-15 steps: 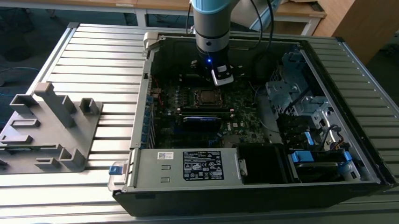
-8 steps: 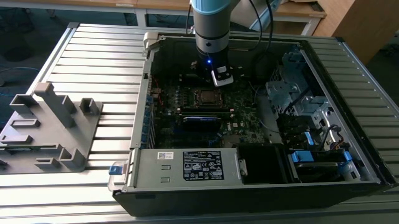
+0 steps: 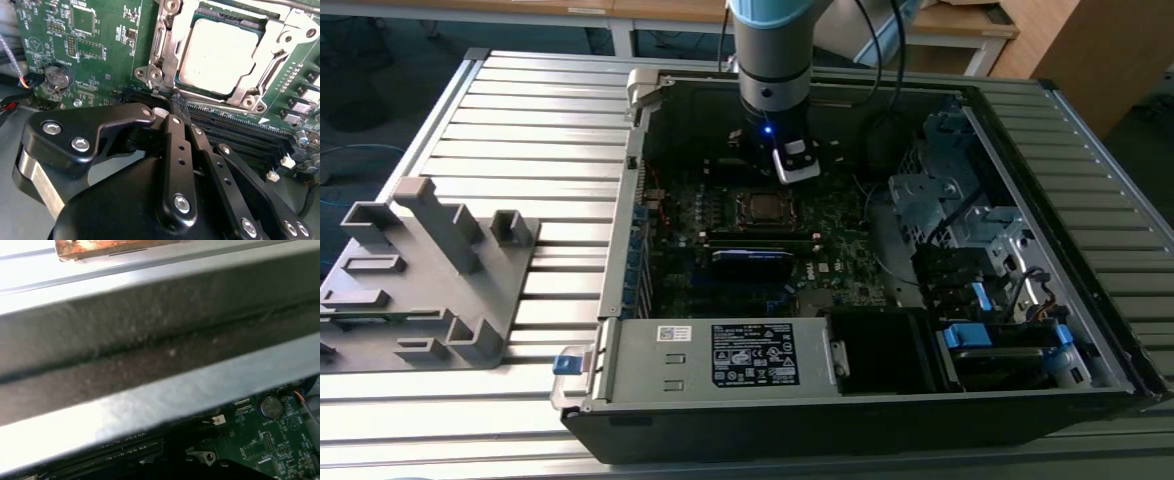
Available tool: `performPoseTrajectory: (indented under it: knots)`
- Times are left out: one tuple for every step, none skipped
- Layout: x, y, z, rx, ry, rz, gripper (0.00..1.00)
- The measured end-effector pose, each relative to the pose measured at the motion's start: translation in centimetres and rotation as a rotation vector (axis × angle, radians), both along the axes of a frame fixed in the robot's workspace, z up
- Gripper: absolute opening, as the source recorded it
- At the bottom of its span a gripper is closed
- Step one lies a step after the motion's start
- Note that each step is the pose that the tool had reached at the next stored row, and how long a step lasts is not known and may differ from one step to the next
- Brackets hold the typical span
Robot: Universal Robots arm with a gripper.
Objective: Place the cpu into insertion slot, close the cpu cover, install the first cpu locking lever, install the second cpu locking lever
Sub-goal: 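Install the first cpu locking lever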
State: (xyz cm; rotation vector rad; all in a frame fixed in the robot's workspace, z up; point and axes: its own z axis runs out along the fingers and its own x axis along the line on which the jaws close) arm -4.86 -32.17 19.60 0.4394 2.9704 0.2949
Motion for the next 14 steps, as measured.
performPoseTrajectory:
  knots:
    - [0.00, 0.00, 0.19, -0.0001, 0.0001, 0.000, 0.11]
    - [0.00, 0.00, 0.35, 0.0000, 0.0001, 0.000, 0.11]
    - [0.00, 0.00, 0.46, -0.0002, 0.0002, 0.000, 0.11]
    - [0.00, 0.00, 0.54, -0.0003, 0.0003, 0.000, 0.11]
    - [0.00, 0.00, 0.55, -0.0001, 0.0001, 0.000, 0.11]
    - [0.00, 0.01, 0.54, -0.0001, 0.0001, 0.000, 0.11]
    - [0.00, 0.04, 0.55, -0.0002, 0.0002, -0.002, 0.11]
    - [0.00, 0.06, 0.55, -0.0002, 0.0002, -0.004, 0.11]
    - [0.00, 0.10, 0.54, 0.0000, 0.0002, -0.007, 0.11]
    - [0.00, 0.15, 0.54, 0.0000, 0.0002, -0.009, 0.11]
    - [-0.01, 0.21, 0.54, 0.0002, 0.0002, -0.011, 0.11]
    - [-0.02, 0.26, 0.54, 0.0002, 0.0002, -0.013, 0.11]
    - [-0.02, 0.28, 0.55, 0.0003, 0.0003, -0.015, 0.11]
    - [-0.02, 0.30, 0.54, 0.0005, 0.0003, -0.015, 0.11]
